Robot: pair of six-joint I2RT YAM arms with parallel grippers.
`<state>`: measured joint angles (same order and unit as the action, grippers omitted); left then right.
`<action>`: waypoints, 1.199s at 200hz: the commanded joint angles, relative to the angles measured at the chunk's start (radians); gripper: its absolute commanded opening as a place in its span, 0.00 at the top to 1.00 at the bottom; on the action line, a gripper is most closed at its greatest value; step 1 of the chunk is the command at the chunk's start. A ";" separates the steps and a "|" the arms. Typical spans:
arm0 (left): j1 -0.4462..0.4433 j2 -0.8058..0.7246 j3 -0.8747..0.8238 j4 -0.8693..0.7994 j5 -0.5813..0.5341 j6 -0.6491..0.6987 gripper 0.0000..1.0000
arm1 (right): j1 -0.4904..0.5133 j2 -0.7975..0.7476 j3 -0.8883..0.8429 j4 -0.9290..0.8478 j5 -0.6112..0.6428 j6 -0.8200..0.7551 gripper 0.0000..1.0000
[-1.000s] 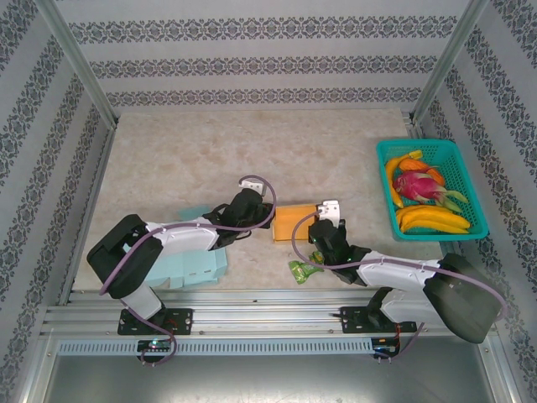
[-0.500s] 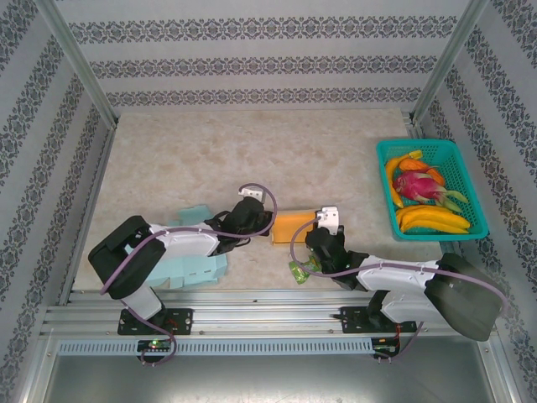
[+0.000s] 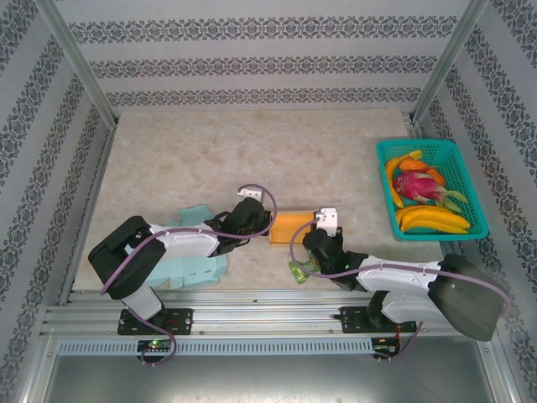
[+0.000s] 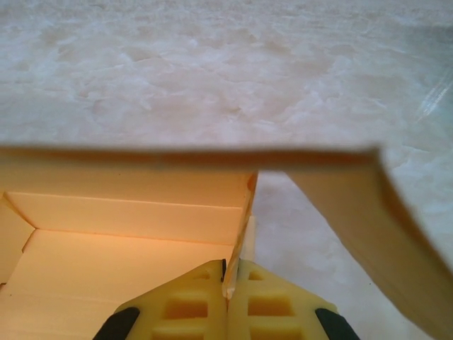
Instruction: Fold the paper box
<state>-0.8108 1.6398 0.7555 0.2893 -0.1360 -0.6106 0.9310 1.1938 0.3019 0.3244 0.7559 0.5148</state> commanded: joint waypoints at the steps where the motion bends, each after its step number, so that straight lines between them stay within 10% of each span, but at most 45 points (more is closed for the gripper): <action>1: -0.030 0.017 -0.009 0.033 0.024 0.000 0.77 | 0.037 0.031 0.013 0.022 -0.124 0.041 1.00; 240: -0.037 0.013 -0.068 0.027 -0.018 0.001 0.77 | 0.080 -0.102 -0.156 -0.003 -0.052 0.074 1.00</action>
<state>-0.8303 1.6611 0.7132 0.3141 -0.1356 -0.6106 0.9932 1.1175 0.1787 0.3363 0.7082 0.5591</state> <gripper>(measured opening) 0.227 0.042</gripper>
